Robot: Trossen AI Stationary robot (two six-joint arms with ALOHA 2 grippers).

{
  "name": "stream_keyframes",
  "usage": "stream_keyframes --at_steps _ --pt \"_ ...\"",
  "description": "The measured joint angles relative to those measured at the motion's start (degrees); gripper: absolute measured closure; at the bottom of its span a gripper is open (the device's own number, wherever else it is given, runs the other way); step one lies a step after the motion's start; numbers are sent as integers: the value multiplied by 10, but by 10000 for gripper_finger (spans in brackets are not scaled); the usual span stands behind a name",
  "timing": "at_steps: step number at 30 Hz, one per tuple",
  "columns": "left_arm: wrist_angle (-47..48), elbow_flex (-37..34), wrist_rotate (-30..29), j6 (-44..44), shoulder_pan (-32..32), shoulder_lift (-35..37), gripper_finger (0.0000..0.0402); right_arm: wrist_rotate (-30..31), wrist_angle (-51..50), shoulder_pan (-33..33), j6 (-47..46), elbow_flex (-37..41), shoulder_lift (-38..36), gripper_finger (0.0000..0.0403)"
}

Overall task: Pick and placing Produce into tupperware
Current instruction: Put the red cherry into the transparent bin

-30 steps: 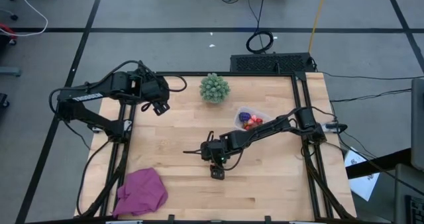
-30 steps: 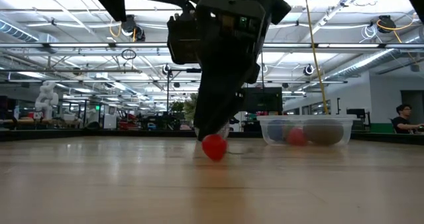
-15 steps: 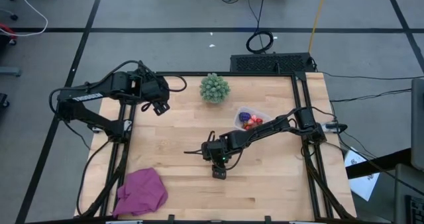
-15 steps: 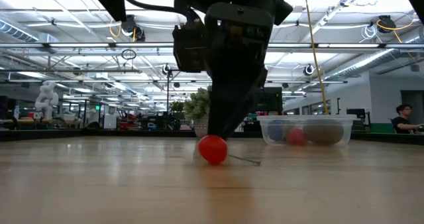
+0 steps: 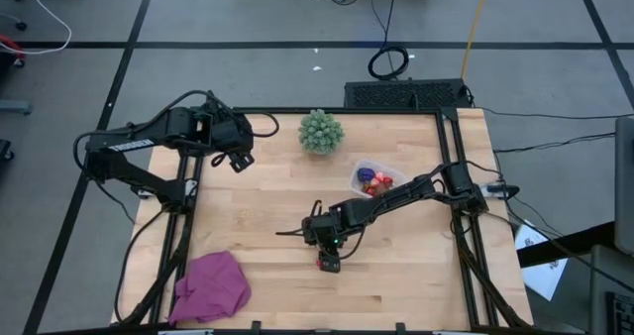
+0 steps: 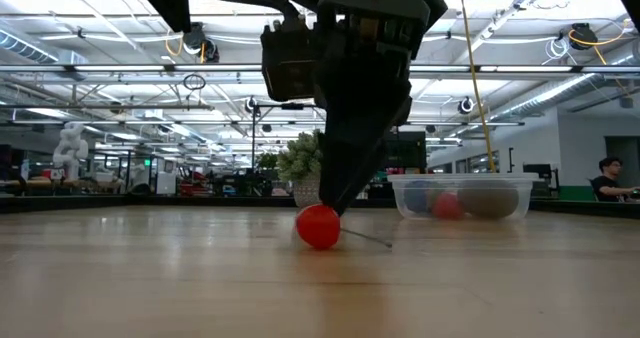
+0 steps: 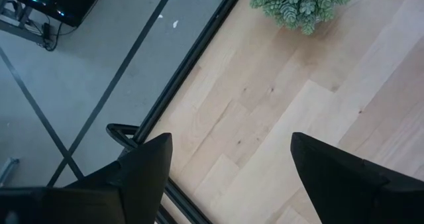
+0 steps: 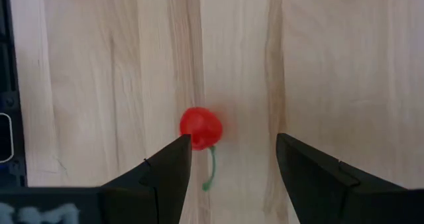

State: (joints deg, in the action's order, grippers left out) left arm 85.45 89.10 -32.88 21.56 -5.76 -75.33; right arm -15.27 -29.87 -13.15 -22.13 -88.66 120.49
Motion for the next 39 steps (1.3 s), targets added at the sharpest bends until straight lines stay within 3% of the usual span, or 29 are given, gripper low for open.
stream_keyframes --at_steps 39 --pt "0 0 3 11 7 0 89 7 52 -19 -22 0 15 190"
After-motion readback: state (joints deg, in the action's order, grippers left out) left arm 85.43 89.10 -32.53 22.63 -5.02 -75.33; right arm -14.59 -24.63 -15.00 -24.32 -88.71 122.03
